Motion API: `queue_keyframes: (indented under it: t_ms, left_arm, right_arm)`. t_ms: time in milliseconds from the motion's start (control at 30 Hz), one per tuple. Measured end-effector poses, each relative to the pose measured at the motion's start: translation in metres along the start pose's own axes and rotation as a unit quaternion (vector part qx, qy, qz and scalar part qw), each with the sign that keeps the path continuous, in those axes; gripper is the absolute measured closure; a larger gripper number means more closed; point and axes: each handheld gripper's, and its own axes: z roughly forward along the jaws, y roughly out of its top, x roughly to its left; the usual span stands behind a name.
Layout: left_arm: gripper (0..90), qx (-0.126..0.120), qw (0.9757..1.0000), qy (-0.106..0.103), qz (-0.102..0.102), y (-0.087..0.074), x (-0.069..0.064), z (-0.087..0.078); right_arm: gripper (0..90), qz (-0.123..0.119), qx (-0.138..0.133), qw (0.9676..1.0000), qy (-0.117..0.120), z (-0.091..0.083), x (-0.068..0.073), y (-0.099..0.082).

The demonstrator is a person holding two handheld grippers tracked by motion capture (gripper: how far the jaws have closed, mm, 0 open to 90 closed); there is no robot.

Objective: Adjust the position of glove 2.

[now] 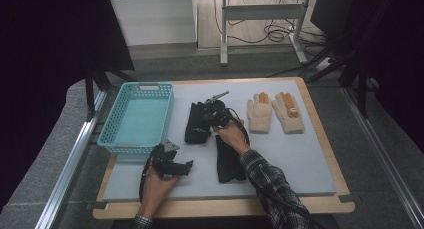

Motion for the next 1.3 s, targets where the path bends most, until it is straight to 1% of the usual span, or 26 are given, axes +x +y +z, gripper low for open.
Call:
queue_keyframes:
  t_ms: [267,400,533,733,833,900,933,1000,1033,1100,1133,1167,1233,1267,1300]
  left_arm:
    - [3.3,0.001,1.0000,0.000,0.001,0.000,0.000,0.000]
    - [3.3,0.001,1.0000,0.000,0.001,0.000,0.000,0.000]
    - [3.3,0.000,1.0000,0.000,0.000,0.000,0.000,0.000]
    - [3.3,-0.001,1.0000,0.000,0.001,0.000,0.000,0.000]
    - [3.3,-0.002,1.0000,0.000,0.000,0.000,0.000,0.000]
    - [3.3,0.000,1.0000,0.000,0.001,0.000,0.000,0.000]
    - [3.3,-0.001,1.0000,0.001,0.001,0.000,0.000,0.000]
    - [3.3,-0.001,1.0000,0.001,0.001,0.000,0.000,0.000]
    - [3.3,-0.001,1.0000,0.000,0.001,0.000,0.000,0.000]
    - [3.3,0.000,1.0000,0.001,0.001,0.000,0.000,0.000]
    - [3.3,0.000,1.0000,0.001,0.000,0.000,0.000,0.000]
    - [3.3,0.001,1.0000,0.001,0.001,0.000,0.000,0.000]
    - [3.3,0.001,1.0000,0.001,0.000,0.000,0.000,0.000]
    - [3.3,0.002,1.0000,0.000,0.001,0.000,0.000,0.000]
    - [3.3,0.002,1.0000,0.001,0.001,0.000,0.000,0.000]
  right_arm:
    - [88.6,-0.014,-0.028,0.9995,0.000,-0.033,0.006,0.004]
    - [88.7,-0.022,-0.035,0.9991,-0.006,-0.049,0.010,0.005]
    - [88.8,-0.024,-0.043,0.9987,-0.009,-0.063,0.014,0.003]
    - [89.0,-0.024,-0.066,0.9975,-0.008,-0.095,0.020,0.000]
    - [89.0,-0.033,-0.071,0.9969,-0.013,-0.110,0.026,-0.004]
    - [88.9,-0.041,-0.064,0.9969,-0.020,-0.114,0.028,-0.009]
    - [88.8,-0.041,-0.060,0.9971,-0.021,-0.114,0.029,-0.013]
    - [88.4,-0.039,-0.049,0.9978,-0.020,-0.106,0.026,-0.021]
    - [84.4,-0.038,-0.045,0.9981,-0.018,-0.102,0.024,-0.024]
    - [64.0,-0.034,-0.031,0.9988,-0.016,-0.087,0.021,-0.031]
    - [56.5,-0.035,-0.023,0.9989,-0.019,-0.079,0.020,-0.034]
    - [51.1,-0.036,-0.018,0.9989,-0.024,-0.070,0.020,-0.037]
    - [41.6,-0.031,-0.007,0.9993,-0.019,-0.054,0.017,-0.041]
    - [40.0,-0.028,0.003,0.9993,-0.023,-0.046,0.016,-0.043]
    - [40.0,-0.031,0.014,0.9989,-0.032,-0.039,0.015,-0.045]
